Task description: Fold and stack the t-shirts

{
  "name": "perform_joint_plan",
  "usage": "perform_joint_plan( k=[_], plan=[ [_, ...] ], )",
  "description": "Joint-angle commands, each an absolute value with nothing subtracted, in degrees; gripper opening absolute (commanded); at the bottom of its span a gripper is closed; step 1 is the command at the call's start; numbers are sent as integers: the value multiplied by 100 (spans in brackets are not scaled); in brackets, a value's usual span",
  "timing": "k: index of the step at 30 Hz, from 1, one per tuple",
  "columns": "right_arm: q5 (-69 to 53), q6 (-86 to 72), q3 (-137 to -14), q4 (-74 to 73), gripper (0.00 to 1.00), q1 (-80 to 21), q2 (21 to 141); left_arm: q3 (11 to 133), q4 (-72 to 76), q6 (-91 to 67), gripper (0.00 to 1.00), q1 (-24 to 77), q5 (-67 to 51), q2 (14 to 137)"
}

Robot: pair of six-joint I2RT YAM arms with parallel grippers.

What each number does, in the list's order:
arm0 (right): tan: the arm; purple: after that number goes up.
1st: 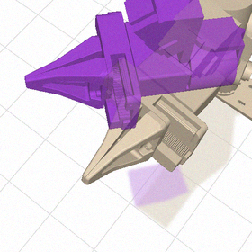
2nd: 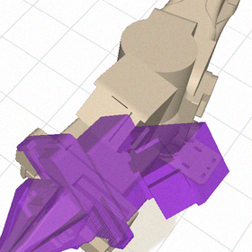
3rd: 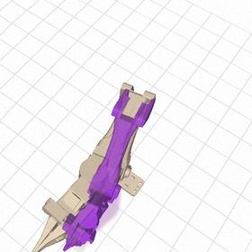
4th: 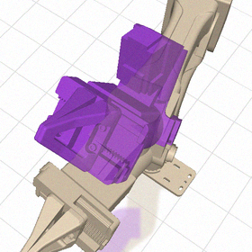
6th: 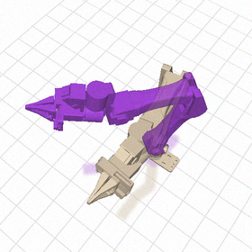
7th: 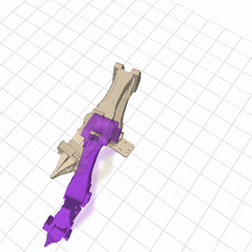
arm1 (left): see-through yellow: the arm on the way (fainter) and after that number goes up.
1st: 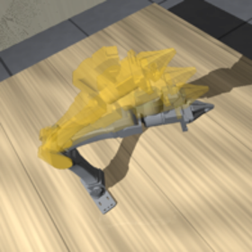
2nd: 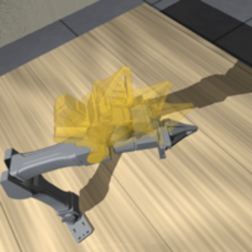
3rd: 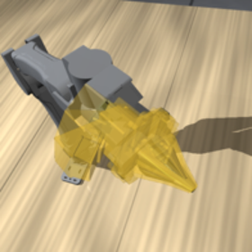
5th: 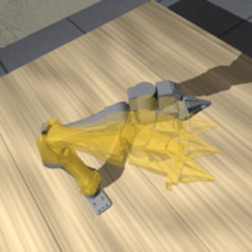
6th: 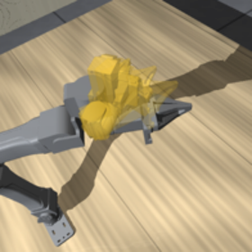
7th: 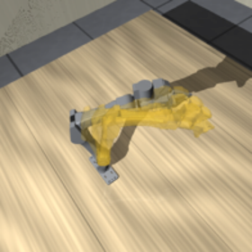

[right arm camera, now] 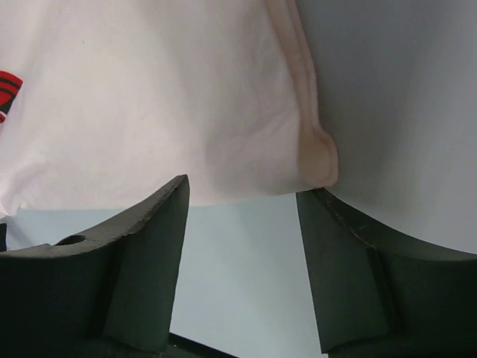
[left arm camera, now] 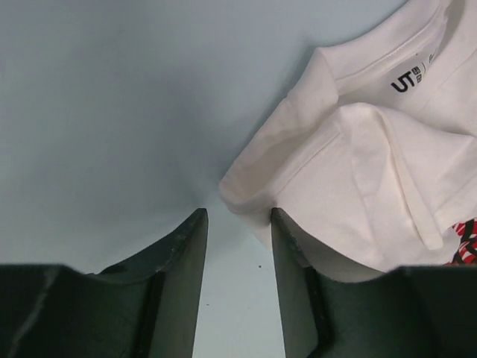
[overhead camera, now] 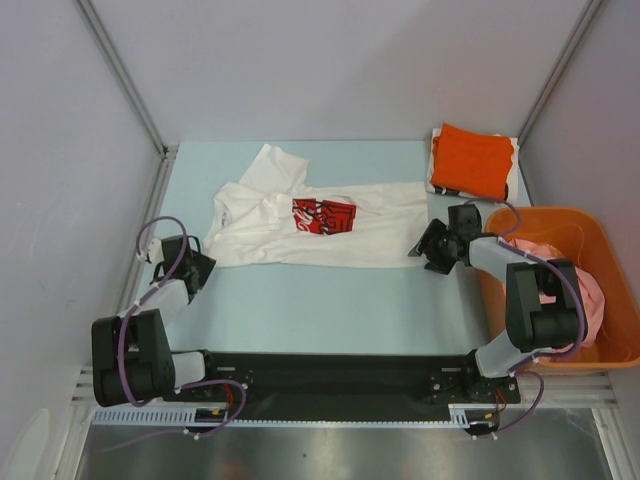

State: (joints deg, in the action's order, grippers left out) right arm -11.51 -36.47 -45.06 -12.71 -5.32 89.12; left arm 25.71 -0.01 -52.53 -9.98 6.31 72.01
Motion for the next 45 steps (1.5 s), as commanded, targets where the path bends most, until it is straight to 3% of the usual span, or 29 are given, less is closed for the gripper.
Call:
perform_joint_plan(
  k=[1, 3, 5, 8, 9, 11, 16, 21, 27, 32, 37, 43, 45],
  plan=[
    [-642, -3656, -4605, -1134, 63, -501, 9132, 2838, 211, -5256, 43, -1125, 642, 7207],
    [-572, -3630, -4597, -1116, 59, -510, 9149, 2918, 211, -5247, 36, -1142, 607, 7259],
    [-466, -3577, -4605, -1142, 53, -510, 9158, 3067, 176, -5238, 19, -1143, 501, 7312],
    [-475, -3507, -4649, -1151, 31, -510, 9158, 3391, 45, -5116, 3, -1143, 440, 7392],
    [-483, -3489, -4684, -1195, 16, -501, 9150, 3506, 44, -5080, 1, -1143, 448, 7400],
    [-492, -3393, -4859, -1483, 0, -501, 9184, 3805, -298, -4984, 0, -1142, 457, 7383],
    [-615, -3173, -5993, -2468, 0, -431, 9054, 4779, -1306, -4607, 0, -1169, 247, 7243],
    [-326, -3164, -6451, -3488, 0, -325, 7824, 5801, -2591, -4316, 0, -1388, 360, 6629],
    [-227, -3488, -4950, -3656, 0, -281, 6498, 4774, -3216, -4402, 2, -1397, 510, 5434],
    [-615, -3954, -3738, -3577, 0, -281, 5864, 3859, -3611, -4869, 13, -1642, 440, 4694],
    [-571, -4350, -3235, -3814, 0, -281, 5029, 3595, -4103, -4896, 24, -1907, 211, 3887],
    [-483, -4544, -3032, -4069, 0, -281, 4351, 3673, -4482, -4729, 29, -1986, 211, 3516],
    [-544, -4474, -3041, -4166, 21, -281, 4272, 3752, -4491, -4633, 46, -1995, 202, 3516]
  ],
)
